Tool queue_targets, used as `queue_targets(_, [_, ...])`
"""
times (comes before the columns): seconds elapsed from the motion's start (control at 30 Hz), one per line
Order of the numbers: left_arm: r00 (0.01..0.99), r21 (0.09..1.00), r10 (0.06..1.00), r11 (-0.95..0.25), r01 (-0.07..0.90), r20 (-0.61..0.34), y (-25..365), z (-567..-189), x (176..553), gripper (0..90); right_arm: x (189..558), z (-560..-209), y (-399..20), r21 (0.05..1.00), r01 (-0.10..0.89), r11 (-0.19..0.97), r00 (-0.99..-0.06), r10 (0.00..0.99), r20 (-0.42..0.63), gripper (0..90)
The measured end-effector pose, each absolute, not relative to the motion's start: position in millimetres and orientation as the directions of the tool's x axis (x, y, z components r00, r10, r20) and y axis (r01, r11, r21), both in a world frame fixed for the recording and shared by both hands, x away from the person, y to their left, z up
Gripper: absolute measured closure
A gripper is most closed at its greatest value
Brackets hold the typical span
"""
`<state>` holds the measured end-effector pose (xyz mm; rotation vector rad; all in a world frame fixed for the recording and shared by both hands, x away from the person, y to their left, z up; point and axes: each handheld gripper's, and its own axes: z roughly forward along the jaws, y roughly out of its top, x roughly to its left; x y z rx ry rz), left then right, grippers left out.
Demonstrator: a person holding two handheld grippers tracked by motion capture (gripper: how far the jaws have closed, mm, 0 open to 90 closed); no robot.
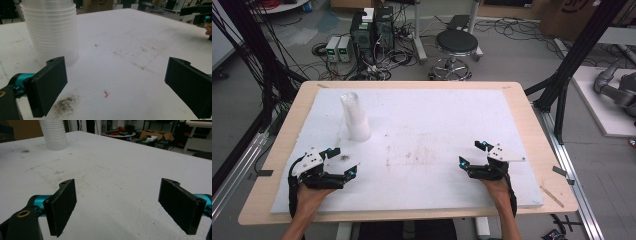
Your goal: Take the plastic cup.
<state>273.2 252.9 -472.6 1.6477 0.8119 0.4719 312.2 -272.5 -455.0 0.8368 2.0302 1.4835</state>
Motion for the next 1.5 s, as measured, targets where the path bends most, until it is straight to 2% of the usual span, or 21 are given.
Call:
queue_targets(0.13, [0.677, 0.965, 0.728, -0.088, 0.248, -0.107, 252.1, -472.4, 272.1, 4.2, 314.3, -454.8, -272.8, 0.950, 0.221, 0.220, -0.698, 0.716, -0.004, 15.0])
queue_targets(1.0, [0.660, 0.964, 0.741, -0.067, 0.256, -0.124, 254.7, -469.2, 273.0, 4.2, 312.6, -454.9, -273.0, 0.955, 0.206, 0.214, -0.691, 0.723, -0.013, 15.0])
queue_targets(1.23, [0.649, 0.974, 0.751, -0.040, 0.221, -0.116, 264.4, -443.2, 276.3, 4.2, 312.6, -454.9, -272.4, 0.954, 0.203, 0.222, -0.691, 0.722, -0.021, 15.0])
queue_targets(1.5, [0.651, 0.982, 0.750, -0.008, 0.188, -0.118, 275.3, -394.7, 298.9, 4.2, 312.8, -455.0, -273.1, 0.955, 0.207, 0.214, -0.691, 0.723, -0.013, 15.0])
